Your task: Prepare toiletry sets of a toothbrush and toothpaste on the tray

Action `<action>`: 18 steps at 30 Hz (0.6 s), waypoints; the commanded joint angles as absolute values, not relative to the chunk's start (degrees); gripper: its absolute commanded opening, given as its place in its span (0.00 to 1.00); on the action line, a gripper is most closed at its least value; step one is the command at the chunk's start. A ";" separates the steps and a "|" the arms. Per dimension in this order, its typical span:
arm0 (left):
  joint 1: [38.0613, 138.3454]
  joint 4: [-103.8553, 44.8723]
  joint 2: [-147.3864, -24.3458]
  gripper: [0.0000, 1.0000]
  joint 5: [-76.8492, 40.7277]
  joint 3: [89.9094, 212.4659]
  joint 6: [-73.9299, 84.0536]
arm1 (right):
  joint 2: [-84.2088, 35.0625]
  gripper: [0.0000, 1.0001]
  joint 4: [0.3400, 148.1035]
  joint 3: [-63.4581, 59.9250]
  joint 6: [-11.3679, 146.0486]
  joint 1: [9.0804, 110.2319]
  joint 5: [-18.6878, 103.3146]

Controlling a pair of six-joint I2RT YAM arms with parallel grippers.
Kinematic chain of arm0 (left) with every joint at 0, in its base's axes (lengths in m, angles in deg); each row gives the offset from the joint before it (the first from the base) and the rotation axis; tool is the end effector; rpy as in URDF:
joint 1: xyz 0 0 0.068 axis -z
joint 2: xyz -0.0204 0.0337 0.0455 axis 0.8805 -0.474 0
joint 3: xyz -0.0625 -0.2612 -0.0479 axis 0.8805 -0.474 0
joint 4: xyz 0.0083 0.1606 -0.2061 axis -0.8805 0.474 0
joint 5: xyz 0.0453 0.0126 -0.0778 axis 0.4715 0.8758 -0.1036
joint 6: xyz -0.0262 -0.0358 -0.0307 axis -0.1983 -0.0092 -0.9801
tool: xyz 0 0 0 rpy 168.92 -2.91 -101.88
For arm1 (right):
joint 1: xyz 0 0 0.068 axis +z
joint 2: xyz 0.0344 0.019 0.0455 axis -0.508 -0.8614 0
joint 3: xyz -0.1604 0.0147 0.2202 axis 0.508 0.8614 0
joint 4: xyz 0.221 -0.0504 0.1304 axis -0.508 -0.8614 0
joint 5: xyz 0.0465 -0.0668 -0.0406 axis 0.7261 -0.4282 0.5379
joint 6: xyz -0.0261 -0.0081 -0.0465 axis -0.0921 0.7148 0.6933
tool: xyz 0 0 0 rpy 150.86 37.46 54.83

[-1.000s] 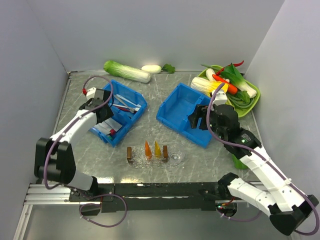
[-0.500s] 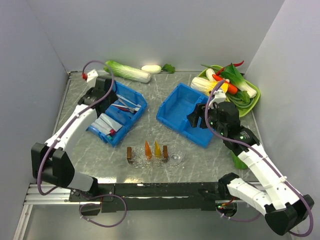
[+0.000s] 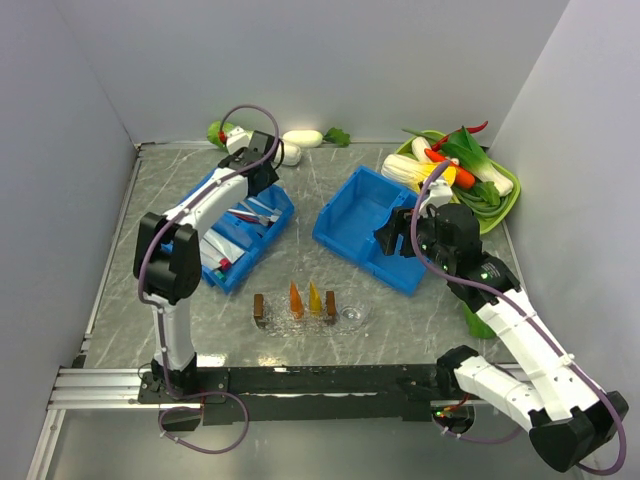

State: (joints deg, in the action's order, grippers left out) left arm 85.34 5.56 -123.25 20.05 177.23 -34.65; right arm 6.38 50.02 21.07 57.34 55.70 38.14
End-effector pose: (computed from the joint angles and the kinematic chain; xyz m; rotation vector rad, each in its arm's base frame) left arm 0.4150 -0.1622 0.2758 -0.7653 2.1324 -0.0559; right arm 0.1749 0.0846 0.3463 -0.1858 1.9869 0.5373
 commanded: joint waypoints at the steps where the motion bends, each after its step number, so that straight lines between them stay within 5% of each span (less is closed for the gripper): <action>1: 85.08 5.76 -123.13 0.52 21.05 179.31 -41.80 | 7.99 0.75 52.49 21.83 58.16 55.23 37.75; 18: 83.42 1.37 -127.53 0.47 19.22 172.45 -49.72 | 8.52 0.75 53.20 22.72 58.25 55.23 37.13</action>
State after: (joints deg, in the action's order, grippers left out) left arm 84.42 5.04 -126.42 20.07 172.64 -47.83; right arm 7.27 50.54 21.97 57.53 55.65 37.68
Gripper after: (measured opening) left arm 0.480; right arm 0.752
